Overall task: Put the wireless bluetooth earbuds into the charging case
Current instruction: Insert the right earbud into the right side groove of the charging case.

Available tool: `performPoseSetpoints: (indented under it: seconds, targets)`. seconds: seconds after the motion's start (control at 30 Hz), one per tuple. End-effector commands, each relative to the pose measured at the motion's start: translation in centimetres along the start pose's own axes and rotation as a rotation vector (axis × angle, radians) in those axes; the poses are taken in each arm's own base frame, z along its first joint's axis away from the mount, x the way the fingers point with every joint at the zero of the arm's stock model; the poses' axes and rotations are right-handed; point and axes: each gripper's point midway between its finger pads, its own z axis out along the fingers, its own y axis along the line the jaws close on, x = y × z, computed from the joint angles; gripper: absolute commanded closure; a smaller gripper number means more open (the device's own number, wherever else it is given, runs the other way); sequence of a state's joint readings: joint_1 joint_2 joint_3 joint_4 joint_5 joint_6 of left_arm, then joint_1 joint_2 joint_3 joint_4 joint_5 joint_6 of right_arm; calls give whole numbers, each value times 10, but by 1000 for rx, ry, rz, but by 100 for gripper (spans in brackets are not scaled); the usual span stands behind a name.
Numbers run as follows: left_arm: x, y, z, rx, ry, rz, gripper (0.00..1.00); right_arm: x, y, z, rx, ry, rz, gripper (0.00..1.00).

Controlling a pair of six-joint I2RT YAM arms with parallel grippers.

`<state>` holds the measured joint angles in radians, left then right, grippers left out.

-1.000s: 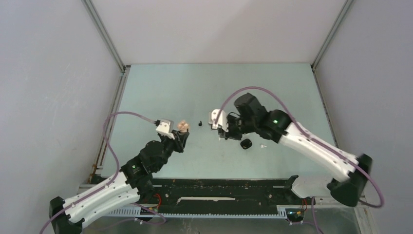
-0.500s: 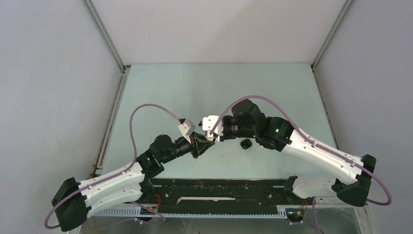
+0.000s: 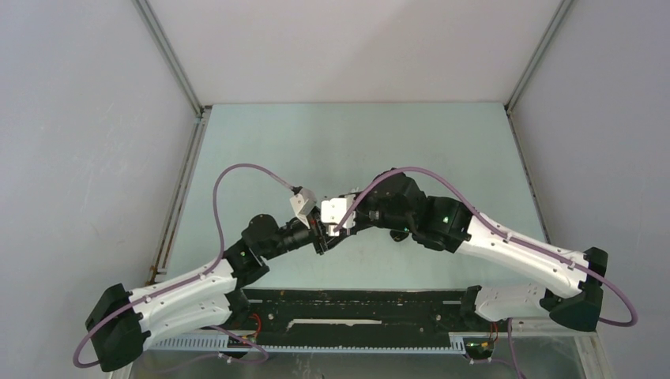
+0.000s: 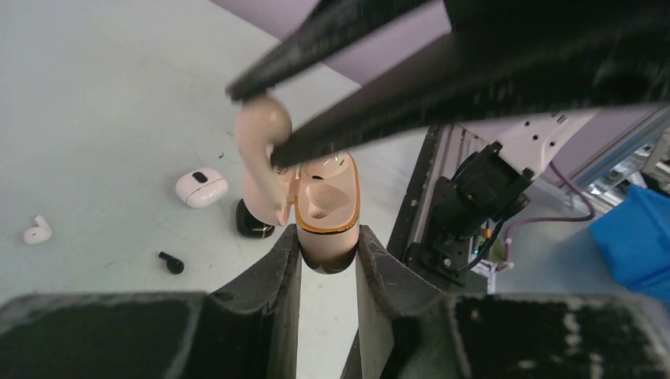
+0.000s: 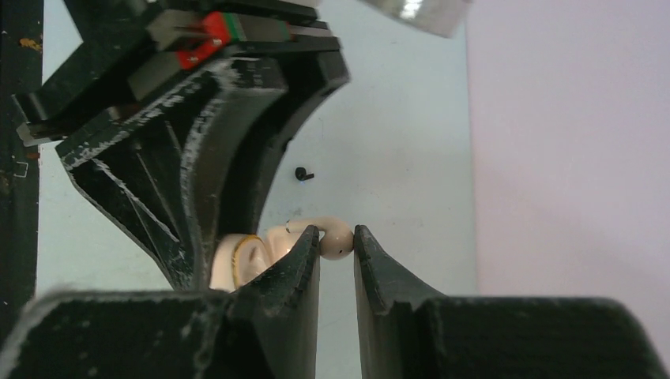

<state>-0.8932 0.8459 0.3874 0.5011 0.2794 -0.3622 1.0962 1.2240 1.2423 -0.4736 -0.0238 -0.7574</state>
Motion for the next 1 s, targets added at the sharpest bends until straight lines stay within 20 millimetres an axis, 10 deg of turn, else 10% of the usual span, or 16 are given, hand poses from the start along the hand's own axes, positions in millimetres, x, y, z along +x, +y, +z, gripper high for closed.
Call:
performPoseSetpoints:
  seconds: [0.0, 0.97]
  targets:
    - [-39, -16, 8, 55, -95, -26, 100, -10, -13, -2, 73, -17, -58, 100]
    - [-45, -8, 9, 31, -109, -49, 100, 5, 7, -11, 19, 4, -98, 100]
